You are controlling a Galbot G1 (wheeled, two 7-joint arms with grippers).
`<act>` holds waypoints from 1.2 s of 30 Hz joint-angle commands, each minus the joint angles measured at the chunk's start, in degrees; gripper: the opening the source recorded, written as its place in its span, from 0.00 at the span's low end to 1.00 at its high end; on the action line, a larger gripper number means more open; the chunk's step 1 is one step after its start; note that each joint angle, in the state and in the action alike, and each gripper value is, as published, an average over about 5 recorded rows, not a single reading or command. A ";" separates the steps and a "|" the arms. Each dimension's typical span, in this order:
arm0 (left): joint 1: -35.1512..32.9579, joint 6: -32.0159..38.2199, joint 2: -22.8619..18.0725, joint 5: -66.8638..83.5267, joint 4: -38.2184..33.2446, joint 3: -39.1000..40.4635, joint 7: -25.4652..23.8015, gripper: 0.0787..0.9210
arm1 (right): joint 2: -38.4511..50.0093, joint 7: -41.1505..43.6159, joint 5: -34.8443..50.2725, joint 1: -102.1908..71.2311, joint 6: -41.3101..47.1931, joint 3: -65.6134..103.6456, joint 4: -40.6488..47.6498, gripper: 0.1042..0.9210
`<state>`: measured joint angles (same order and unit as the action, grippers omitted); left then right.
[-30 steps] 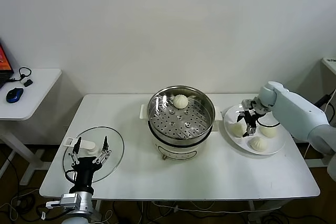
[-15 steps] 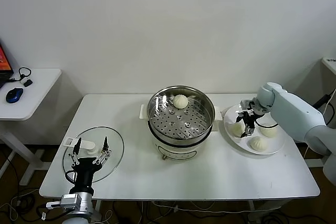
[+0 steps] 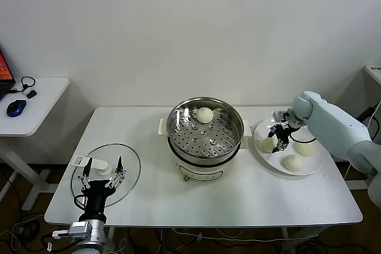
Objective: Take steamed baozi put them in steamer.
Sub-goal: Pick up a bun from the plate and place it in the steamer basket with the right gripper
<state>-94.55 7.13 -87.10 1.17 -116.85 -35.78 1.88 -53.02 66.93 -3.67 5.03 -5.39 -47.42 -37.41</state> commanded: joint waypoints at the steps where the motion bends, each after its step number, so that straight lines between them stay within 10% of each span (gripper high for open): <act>1: 0.05 -0.05 -0.06 -0.02 -0.61 -0.05 0.07 0.88 | 1.56 0.79 4.54 7.61 0.22 -5.32 -3.22 0.67; 36: 0.83 0.00 -0.73 -2.52 -2.19 2.56 1.19 0.88 | -8.36 0.64 35.55 38.85 13.82 -30.05 -25.93 0.67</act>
<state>-93.90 7.18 -87.66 -0.95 -118.76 -33.70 2.59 -54.97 68.45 26.54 41.03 4.48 -74.44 -59.96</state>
